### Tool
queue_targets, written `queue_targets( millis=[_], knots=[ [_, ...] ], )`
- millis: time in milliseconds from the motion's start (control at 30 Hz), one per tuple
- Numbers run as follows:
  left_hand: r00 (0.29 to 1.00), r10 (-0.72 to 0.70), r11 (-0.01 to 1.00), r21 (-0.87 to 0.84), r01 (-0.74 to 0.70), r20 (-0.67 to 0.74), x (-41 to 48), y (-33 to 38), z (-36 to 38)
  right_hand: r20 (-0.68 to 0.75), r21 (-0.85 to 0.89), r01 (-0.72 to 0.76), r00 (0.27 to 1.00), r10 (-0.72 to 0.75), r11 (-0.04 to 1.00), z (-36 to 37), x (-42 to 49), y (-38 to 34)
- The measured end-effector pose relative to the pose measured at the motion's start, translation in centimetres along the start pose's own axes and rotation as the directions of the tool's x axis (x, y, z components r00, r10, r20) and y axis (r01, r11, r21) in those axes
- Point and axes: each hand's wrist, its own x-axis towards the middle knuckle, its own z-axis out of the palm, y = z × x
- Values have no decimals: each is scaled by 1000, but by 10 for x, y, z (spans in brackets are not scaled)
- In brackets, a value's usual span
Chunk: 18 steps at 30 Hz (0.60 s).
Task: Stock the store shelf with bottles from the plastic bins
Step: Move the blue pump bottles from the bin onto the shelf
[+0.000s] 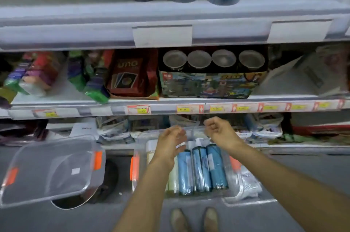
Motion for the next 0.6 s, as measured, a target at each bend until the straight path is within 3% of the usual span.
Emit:
queue_targets(
  millis=[133, 233, 367, 467, 600],
  knots=[
    [991, -119, 993, 7, 120, -67, 39, -37, -8, 113, 3, -263, 959, 260, 965, 25, 20, 55],
    [979, -173, 983, 48, 179, -109, 63, -62, -11, 157, -112, -307, 934, 321, 945, 40, 37, 90],
    [961, -227, 965, 95, 244, -157, 94, -95, -11, 206, -400, -167, 942, 266, 901, 57, 54, 121],
    [960, -191, 961, 161, 225, -203, 113, -119, -11, 236, -673, 23, 954, 184, 740, 66, 59, 128],
    [966, -124, 915, 349, 200, -228, 130, -141, -12, 232, -848, 102, 954, 190, 521, 80, 68, 133]
  ],
)
